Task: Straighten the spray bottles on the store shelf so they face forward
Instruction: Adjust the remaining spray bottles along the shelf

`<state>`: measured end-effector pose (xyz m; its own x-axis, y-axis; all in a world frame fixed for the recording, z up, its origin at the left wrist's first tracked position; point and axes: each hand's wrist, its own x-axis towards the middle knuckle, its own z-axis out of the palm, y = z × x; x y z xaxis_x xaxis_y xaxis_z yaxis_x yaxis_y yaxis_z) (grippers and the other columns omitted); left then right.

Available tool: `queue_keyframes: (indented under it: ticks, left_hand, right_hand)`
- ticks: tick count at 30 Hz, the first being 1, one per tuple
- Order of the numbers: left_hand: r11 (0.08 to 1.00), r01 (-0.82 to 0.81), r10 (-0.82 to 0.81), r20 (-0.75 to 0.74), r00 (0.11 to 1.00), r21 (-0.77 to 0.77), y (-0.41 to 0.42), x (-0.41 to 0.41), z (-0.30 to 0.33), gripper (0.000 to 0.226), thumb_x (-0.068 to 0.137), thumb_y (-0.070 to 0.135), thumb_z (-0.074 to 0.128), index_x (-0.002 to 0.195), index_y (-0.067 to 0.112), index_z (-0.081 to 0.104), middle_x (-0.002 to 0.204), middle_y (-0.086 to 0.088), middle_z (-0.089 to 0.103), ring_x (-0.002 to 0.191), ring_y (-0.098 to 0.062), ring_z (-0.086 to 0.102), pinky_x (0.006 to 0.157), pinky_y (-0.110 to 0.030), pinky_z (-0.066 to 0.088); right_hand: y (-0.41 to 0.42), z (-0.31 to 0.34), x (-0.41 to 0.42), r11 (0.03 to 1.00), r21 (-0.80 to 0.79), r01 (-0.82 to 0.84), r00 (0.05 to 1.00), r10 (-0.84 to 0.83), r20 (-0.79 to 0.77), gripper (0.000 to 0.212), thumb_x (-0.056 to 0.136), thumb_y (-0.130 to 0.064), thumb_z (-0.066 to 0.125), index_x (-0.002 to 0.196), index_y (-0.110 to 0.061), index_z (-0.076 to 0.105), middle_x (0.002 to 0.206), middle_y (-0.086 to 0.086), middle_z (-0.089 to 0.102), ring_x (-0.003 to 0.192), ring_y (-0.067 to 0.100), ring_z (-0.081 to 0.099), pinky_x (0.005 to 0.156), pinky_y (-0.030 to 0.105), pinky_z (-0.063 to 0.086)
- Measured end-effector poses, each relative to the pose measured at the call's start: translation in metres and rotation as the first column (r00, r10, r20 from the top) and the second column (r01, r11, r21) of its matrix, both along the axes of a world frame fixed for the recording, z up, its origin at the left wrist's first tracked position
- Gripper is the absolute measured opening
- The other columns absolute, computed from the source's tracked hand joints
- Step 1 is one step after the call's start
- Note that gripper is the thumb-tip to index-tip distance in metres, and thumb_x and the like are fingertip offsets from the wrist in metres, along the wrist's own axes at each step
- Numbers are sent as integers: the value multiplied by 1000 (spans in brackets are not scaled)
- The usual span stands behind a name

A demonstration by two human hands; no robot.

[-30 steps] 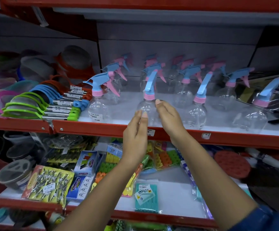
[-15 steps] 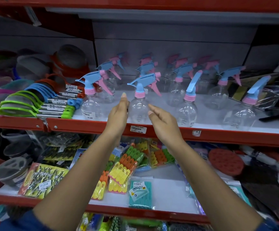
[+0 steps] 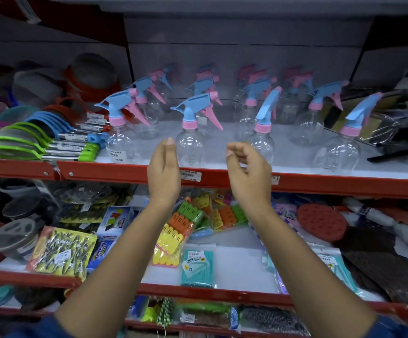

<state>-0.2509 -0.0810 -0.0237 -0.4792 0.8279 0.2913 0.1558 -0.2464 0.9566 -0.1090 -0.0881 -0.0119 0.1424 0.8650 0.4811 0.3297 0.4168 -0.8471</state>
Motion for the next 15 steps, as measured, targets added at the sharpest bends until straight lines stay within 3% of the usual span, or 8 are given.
queue_keyframes:
  ticks: [5, 9, 12, 13, 15]
  left_hand:
    - [958, -146, 193, -178, 965, 246, -21, 47, -23, 30, 96, 30, 43, 120, 14, 50, 117, 5, 50, 114, -13, 45, 97, -24, 34]
    - [972, 19, 26, -190, 981, 233, -22, 88, -22, 27, 95, 29, 45, 114, 12, 53, 111, -1, 55, 106, -14, 51, 88, -15, 37]
    - [979, 145, -115, -204, 972, 140, -16, 108, -16, 32, 97, 32, 43, 123, 16, 53, 121, 1, 56, 111, -6, 51, 89, -5, 35]
    - [979, 172, -148, -197, 969, 108, -16, 113, -14, 34, 97, 33, 43, 126, 17, 53, 124, 4, 55, 113, -3, 49, 90, -3, 33]
    - [975, 218, -209, -137, 968, 51, -14, 120, -10, 38, 97, 37, 41, 129, 19, 52, 129, 8, 53, 116, 0, 46, 94, -7, 32]
  right_hand:
    - [10, -6, 42, 967, 157, 201, 978, -190, -81, 13, 88, -13, 54, 95, -16, 64, 92, 5, 63, 77, 10, 57, 62, 14, 42]
    - [25, -1, 68, 982, 71, 176, 983, -172, -61, 23, 92, -22, 52, 113, -16, 58, 114, 2, 56, 101, 16, 56, 77, 25, 48]
    - [36, 7, 79, 992, -103, 75, 995, -68, 68, 40, 97, -31, 46, 134, -16, 47, 137, 4, 50, 123, 17, 48, 97, 23, 38]
    - [39, 9, 81, 987, -158, 34, 997, -22, 79, 43, 98, -34, 44, 137, -17, 44, 137, 4, 50, 120, 16, 50, 95, 19, 40]
    - [41, 12, 85, 966, -254, -54, 997, 68, 48, 42, 99, -36, 40, 137, -17, 44, 122, 1, 53, 95, 8, 55, 65, 0, 43]
